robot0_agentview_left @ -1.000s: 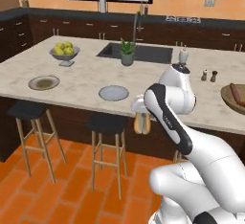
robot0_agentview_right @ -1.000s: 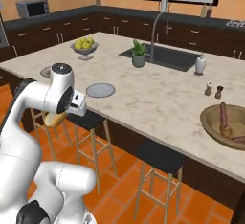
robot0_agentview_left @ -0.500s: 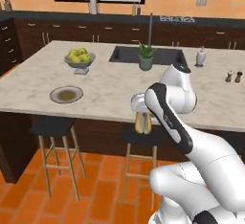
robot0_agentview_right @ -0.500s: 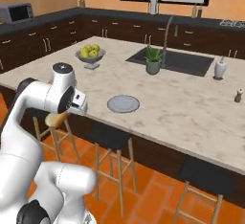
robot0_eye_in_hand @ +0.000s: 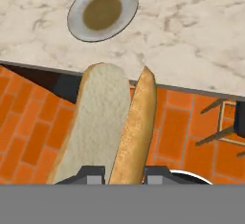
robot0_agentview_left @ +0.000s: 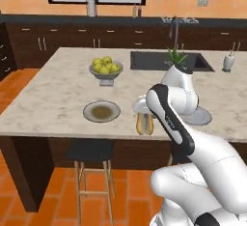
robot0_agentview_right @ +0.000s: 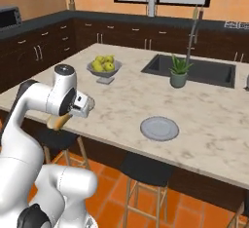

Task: Place one bun and one sausage from the bowl on each plate.

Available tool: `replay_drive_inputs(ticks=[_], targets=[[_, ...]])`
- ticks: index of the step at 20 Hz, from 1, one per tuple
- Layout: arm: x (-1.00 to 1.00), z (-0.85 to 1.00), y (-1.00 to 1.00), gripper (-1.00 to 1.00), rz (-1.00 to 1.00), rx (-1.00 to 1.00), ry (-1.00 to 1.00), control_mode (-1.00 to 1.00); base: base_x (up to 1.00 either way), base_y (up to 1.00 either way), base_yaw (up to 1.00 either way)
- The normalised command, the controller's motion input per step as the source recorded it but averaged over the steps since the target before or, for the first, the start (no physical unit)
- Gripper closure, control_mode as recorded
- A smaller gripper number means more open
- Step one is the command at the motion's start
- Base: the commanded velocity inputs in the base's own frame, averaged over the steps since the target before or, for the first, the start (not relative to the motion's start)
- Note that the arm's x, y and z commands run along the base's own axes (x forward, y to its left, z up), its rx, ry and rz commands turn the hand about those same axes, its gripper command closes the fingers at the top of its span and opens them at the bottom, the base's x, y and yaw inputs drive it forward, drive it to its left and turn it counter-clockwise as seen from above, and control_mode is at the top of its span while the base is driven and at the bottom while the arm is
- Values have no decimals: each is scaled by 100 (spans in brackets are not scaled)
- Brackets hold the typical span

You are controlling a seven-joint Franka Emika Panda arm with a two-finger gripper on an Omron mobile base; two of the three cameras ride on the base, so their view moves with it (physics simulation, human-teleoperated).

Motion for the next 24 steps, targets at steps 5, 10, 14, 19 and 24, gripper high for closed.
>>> replay_drive_inputs(ticks=[5,10,14,19,24], targets=[[0,0,0,100,0,0,0,100,100,99,-17],[0,0,0,100,0,0,0,100,81,28,-3],[0,0,0,100,0,0,0,100,10,-4,-13],[55,-36,-3,100,-18,-3,15,-100,0,-1,-6],[100,-73,1,100,-11,-13,13,-100,0,0,0]])
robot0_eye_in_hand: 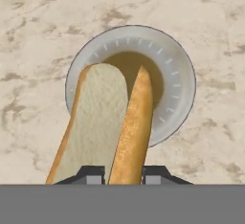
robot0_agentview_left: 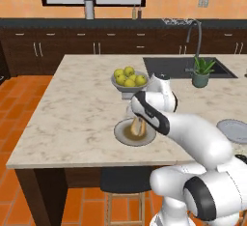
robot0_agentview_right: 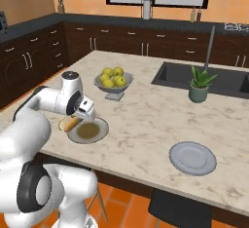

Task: Place one bun and one sausage from the bowl on each plate.

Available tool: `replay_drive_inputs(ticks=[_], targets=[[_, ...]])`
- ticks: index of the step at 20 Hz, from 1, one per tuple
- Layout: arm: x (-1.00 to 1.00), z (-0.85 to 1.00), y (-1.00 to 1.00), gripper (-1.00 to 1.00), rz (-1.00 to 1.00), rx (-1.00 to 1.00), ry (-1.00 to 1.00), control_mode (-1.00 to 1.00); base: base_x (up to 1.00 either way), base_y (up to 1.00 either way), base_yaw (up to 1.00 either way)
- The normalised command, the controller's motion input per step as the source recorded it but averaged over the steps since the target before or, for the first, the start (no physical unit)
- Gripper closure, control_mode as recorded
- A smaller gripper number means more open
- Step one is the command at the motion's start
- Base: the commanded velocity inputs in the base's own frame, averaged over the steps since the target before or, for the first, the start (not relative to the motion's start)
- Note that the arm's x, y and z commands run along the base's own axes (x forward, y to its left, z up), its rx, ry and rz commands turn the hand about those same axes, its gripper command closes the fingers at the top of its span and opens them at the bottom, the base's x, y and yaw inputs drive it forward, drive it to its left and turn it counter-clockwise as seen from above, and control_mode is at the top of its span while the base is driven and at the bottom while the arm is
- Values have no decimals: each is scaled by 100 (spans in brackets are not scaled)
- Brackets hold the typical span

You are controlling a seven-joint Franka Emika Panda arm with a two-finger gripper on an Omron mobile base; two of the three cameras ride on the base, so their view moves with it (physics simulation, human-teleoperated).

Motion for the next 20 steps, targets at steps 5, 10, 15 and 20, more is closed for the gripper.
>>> replay_drive_inputs(ticks=[5,10,15,20], targets=[[80,-50,-21,100,-1,-2,15,-100,0,0,0],[53,-30,-25,100,0,0,13,-100,0,0,0],[9,-59,-8,100,0,-4,21,-100,0,0,0],[25,-52,-1,100,0,-3,13,-100,0,0,0]])
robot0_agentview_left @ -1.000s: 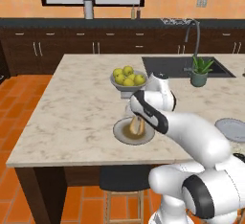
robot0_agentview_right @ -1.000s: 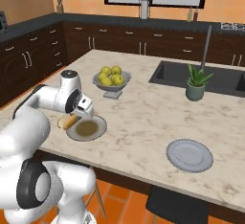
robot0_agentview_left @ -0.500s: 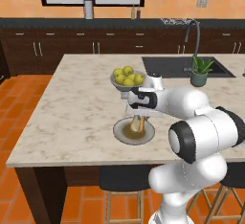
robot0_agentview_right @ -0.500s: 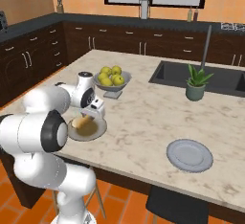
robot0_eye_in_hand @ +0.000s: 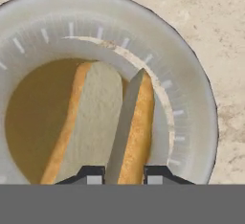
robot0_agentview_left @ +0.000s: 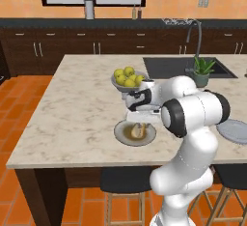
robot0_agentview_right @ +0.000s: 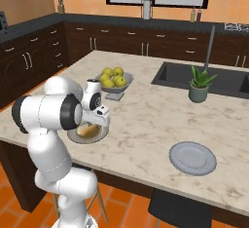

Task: Place one bun and one sausage from the bowl on each plate.

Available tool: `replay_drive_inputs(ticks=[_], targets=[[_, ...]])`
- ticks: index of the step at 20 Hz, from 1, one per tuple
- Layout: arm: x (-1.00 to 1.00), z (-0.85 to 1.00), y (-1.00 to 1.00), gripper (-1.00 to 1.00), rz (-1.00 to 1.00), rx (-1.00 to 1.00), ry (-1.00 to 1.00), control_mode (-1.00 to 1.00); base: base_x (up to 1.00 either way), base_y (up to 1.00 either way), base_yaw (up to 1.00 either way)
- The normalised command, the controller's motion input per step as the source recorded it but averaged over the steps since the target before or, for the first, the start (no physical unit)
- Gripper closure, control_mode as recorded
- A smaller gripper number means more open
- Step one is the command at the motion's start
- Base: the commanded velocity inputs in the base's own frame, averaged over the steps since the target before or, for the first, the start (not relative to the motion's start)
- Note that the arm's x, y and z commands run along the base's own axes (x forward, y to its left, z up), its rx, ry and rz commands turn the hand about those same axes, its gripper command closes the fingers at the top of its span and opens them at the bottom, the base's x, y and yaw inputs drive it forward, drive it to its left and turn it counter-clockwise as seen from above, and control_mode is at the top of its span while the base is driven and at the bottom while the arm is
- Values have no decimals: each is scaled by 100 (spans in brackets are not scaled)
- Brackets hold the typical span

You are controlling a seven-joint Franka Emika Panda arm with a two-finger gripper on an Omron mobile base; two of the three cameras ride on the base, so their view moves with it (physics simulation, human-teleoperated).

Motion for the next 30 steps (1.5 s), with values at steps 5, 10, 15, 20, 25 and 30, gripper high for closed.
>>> replay_drive_inputs(ticks=[5,10,15,20,25,30], targets=[[0,-36,0,-100,0,0,3,-100,0,0,0],[-14,1,0,-100,0,0,0,-100,0,0,0],[-44,27,-6,-100,0,2,-2,-100,0,0,0],[-87,66,-34,-100,0,11,-3,-100,0,0,0],[-96,69,-56,-100,0,13,0,-100,0,0,0],[-94,71,-63,-100,3,6,-9,-100,0,0,0]])
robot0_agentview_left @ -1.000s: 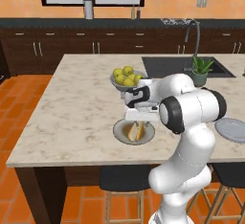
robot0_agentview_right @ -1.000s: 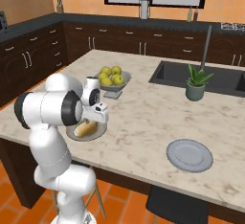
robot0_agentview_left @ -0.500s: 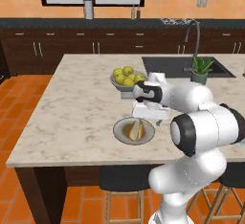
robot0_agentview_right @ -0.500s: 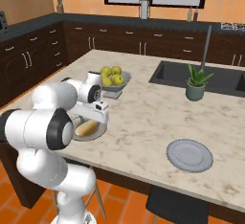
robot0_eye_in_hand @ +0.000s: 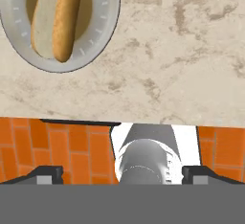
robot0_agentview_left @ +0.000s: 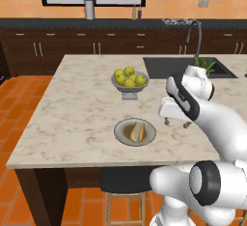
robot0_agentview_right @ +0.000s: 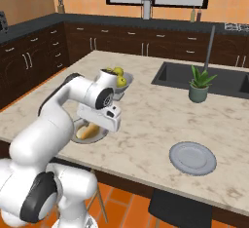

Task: Place one bun and one sausage from the bowl on each plate.

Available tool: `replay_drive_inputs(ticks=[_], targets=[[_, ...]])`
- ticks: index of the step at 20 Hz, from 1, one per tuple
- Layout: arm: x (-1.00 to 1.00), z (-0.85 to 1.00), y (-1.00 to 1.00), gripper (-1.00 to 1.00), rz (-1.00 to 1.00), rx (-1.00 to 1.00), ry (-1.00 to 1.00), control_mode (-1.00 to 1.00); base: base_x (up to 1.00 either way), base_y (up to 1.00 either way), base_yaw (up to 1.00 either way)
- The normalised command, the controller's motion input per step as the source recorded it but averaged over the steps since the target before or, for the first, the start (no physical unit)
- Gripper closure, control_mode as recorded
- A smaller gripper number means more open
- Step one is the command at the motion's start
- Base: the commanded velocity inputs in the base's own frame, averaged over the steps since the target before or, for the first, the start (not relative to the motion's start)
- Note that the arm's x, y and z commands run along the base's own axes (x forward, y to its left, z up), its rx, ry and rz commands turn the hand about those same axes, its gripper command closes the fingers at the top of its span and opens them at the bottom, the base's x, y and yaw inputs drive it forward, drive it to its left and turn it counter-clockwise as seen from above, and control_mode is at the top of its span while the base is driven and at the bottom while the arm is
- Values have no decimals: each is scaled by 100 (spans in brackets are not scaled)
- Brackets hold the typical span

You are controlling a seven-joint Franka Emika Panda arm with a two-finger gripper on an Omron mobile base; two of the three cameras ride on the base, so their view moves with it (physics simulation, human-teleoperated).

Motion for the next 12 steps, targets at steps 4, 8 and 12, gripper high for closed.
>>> replay_drive_inputs(ticks=[4,8,12], targets=[[-48,61,-21,-100,0,0,-7,-100,0,0,0],[-16,40,-1,-100,0,0,-4,-100,0,0,0],[0,0,0,-100,0,0,0,100,-50,-62,0]])
